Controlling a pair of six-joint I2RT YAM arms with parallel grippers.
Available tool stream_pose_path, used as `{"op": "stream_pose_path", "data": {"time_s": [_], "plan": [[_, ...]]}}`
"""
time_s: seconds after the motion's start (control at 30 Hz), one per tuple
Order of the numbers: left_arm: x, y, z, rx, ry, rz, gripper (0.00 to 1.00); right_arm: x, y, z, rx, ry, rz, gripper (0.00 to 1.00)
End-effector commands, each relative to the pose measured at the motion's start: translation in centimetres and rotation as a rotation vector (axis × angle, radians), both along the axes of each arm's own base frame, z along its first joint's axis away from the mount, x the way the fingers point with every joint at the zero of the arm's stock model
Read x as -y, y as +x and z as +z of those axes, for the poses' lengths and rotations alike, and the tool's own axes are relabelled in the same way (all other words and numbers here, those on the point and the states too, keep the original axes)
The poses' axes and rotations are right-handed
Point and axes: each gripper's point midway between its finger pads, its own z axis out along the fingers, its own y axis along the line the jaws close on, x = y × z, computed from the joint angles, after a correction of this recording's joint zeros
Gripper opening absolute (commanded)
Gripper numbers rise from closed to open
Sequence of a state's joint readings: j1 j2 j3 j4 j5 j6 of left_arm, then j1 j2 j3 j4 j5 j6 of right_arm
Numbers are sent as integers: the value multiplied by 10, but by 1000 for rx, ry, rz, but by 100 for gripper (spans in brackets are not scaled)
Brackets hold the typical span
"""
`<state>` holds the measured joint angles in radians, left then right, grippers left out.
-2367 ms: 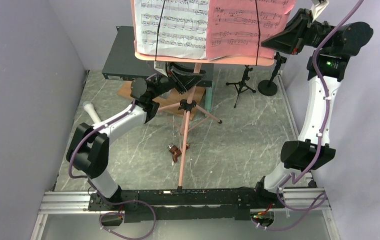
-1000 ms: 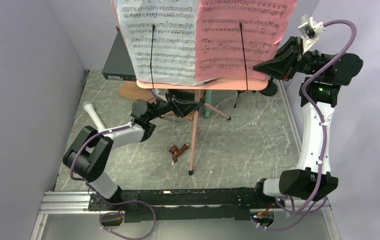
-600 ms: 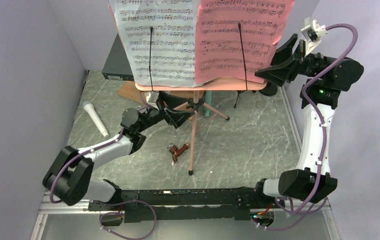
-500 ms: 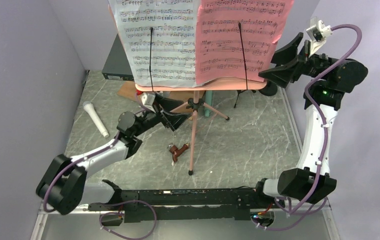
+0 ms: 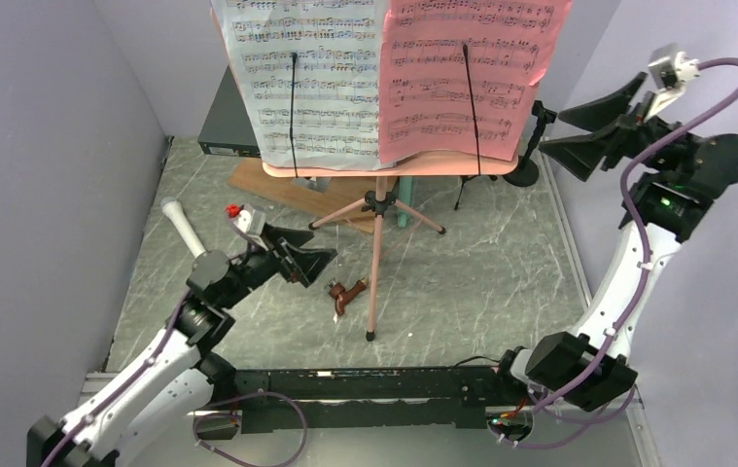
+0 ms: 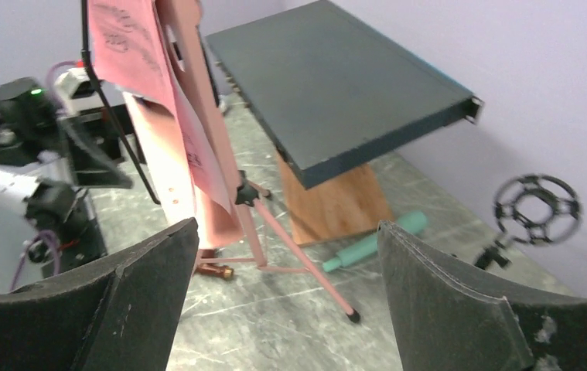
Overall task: Pack up the instrument practice props
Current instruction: Place the music stand at the center of the board, then pick up the sheet music from the music stand.
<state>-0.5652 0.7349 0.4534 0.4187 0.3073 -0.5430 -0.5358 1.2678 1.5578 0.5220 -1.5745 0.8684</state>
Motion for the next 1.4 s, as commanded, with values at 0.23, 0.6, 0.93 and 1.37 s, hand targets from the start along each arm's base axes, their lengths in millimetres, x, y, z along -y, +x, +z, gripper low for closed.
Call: {"op": "stream_pose_path", "data": {"time_s": [0.23, 0.6, 0.93, 1.37], "plan": [[-94, -32, -19, -132, 394, 296, 99, -16, -66, 12, -114, 1, -59, 100], [-105, -20, -52, -168, 623, 311, 100, -60, -88, 26, -190, 155, 10, 93], [-113, -24, -45, -138, 604, 342, 100, -49, -65, 30, -178, 211, -70, 79], [-112, -24, -47, -146, 609, 331, 99, -52, -47, 20, -211, 238, -40, 76]]}}
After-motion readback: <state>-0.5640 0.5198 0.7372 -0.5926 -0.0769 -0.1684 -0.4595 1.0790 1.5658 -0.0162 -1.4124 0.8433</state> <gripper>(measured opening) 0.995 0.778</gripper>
